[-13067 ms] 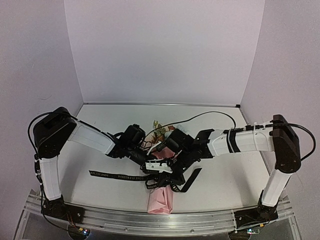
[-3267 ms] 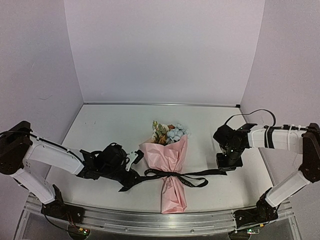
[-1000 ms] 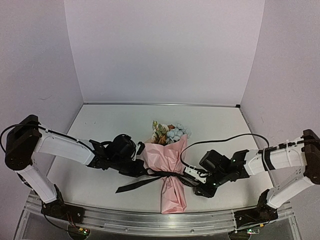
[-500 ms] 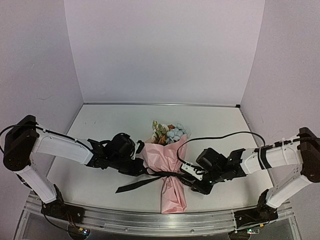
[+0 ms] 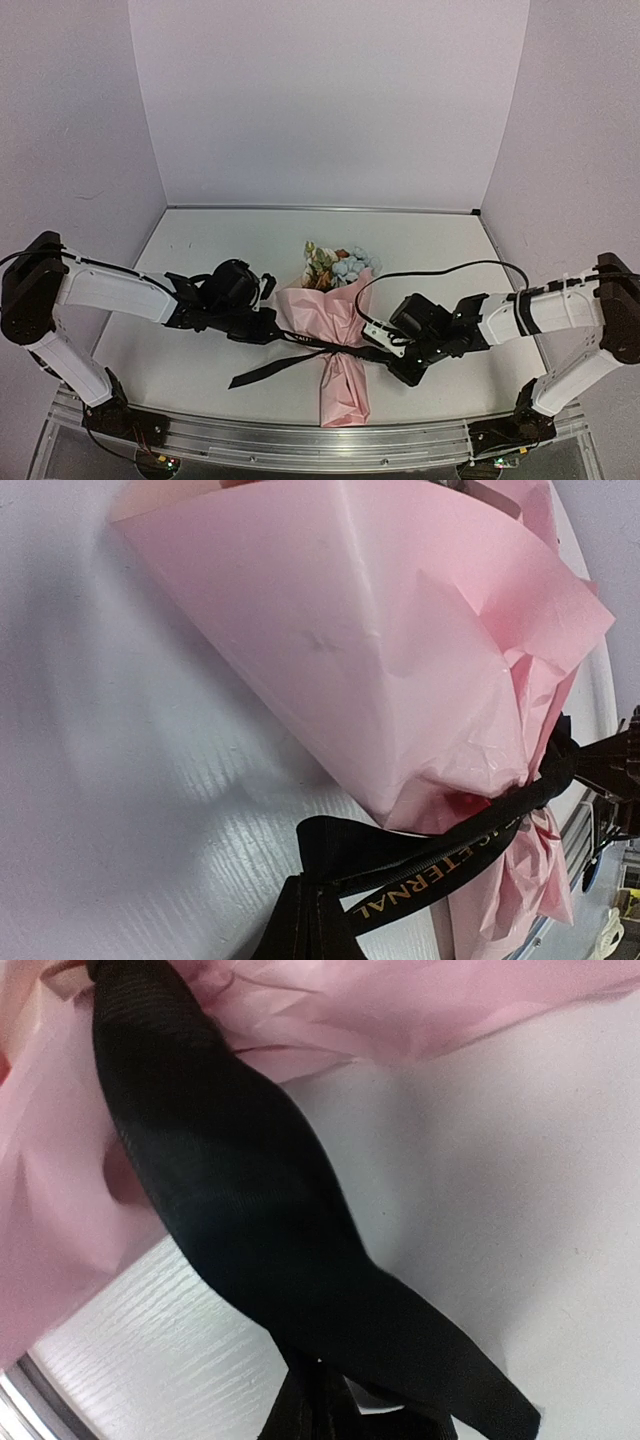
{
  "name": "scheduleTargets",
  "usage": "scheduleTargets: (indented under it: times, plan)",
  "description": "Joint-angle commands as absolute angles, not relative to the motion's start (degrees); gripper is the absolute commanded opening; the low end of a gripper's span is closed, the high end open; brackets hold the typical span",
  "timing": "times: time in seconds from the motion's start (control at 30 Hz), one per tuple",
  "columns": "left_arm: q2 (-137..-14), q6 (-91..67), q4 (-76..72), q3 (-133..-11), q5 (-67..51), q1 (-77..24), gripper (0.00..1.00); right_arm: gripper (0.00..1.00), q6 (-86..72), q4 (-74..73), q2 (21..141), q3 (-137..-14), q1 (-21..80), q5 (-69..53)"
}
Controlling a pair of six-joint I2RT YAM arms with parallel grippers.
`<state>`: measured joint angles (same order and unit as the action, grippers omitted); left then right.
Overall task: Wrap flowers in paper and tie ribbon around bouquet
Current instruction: Tie the half-tied ribbon around the folded bouquet.
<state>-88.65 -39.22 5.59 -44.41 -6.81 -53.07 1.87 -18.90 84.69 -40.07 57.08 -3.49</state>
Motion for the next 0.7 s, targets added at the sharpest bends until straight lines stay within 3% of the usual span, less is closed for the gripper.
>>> scheduleTargets:
  times: [0.0, 0.37, 0.67]
  plan:
    - [-85.32, -39.51, 8.00, -43.39, -3.78, -51.18, 0.00, 0.00, -2.39, -25.17, 79.77, -39.48, 57.18, -1.06]
    - [-81.39, -44.51, 8.52, -39.39, 1.26, -47.01, 0.00, 0.00, -6.24, -28.78, 77.44, -35.21, 57.53, -1.28]
    - [-78.77, -49.98, 4.01, -34.70, -4.70, -42.60, 0.00, 0.00, -8.48, -28.39, 79.18, -33.56, 58.73, -0.23]
